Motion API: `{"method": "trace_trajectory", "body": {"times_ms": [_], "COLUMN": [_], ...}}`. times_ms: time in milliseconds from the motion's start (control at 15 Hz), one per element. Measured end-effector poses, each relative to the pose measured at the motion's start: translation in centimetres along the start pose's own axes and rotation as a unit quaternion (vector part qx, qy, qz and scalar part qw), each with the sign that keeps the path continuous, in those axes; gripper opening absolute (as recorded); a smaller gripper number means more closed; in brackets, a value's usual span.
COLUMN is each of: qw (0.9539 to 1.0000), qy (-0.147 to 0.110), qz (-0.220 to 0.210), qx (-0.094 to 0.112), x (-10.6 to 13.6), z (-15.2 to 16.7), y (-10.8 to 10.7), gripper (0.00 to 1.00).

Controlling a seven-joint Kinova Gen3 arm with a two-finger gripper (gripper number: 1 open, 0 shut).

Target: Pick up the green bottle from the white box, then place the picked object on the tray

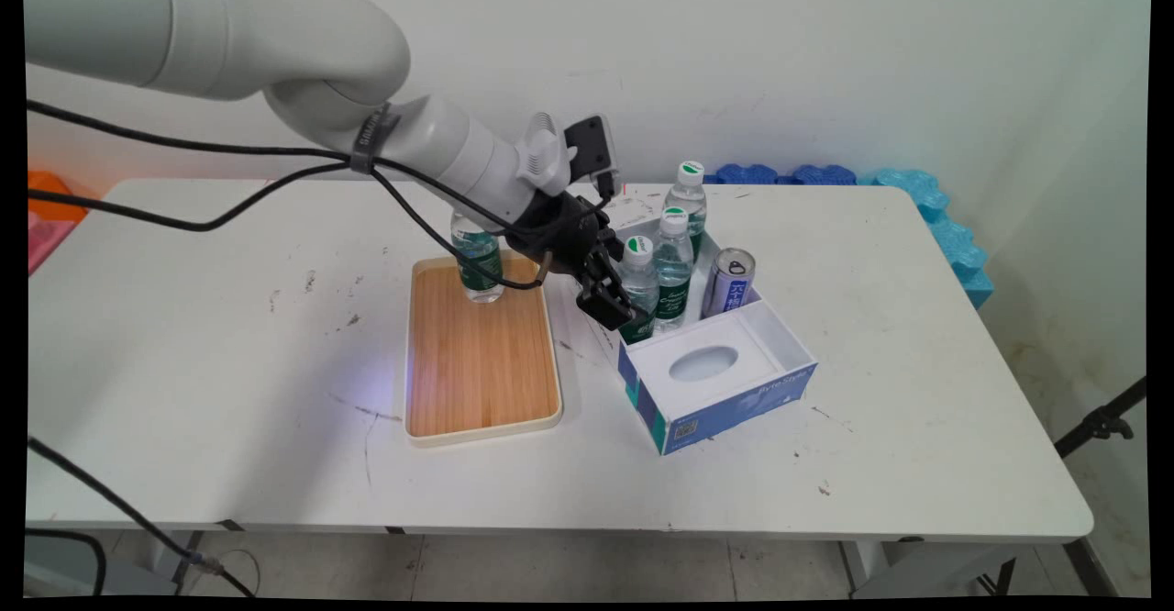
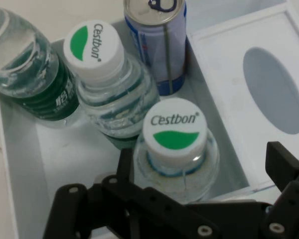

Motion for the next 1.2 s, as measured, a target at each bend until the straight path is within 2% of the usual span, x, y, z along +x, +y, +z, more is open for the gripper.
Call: {"method": "trace_trajectory", "body": {"times_ms": [333,400,867,1200], "qw": [1.0,0.9999,0.9998,0.9998], "qy": [-0.006,-0.007,-0.01,0.006], "qz": [0.004,0.004,0.004,-0.009], "qx": [0.006,0.007,0.015,0.015], "x": [0.2,0.3,0.6,1.8], "z": [1.6,1.9,2.2,-0.4], "y": [0.0,-0.1,-0.3,-0.6], "gripper": [1.0,0.0,0.0,0.0]}}
